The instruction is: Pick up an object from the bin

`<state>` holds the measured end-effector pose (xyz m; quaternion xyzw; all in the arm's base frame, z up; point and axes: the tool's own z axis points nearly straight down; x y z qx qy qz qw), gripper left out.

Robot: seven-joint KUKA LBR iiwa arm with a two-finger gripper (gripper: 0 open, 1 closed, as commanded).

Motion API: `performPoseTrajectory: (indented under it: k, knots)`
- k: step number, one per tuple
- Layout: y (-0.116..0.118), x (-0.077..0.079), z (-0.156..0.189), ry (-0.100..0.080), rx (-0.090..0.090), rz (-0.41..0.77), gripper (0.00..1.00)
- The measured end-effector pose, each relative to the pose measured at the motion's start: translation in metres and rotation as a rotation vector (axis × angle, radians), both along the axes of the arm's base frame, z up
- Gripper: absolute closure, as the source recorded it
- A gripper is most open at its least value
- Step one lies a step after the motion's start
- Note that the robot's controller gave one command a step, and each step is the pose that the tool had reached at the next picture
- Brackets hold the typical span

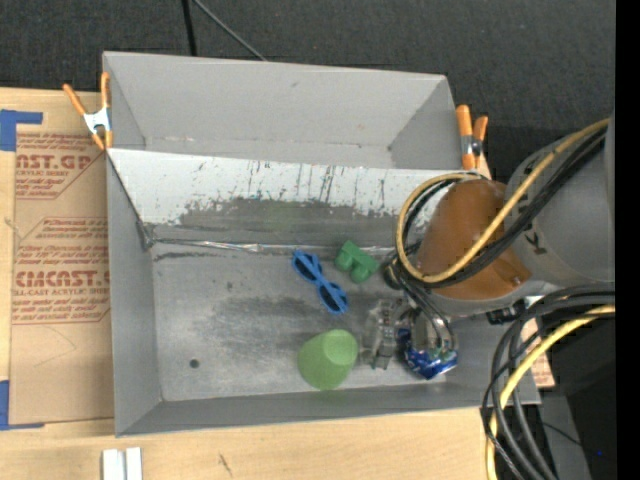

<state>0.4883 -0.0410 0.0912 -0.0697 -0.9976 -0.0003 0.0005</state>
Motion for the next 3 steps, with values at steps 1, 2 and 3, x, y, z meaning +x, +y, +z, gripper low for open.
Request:
performPoseTrajectory:
  k: [1, 2, 3]
  knots:
    - [0.000, 0.000, 0.000, 0.000, 0.000, 0.000, 0.00]
    - [-0.076, -0.002, 0.003, -0.002, -0.002, 0.249, 0.00]
    - [-0.073, -0.001, 0.003, -0.005, 0.000, 0.252, 1.00]
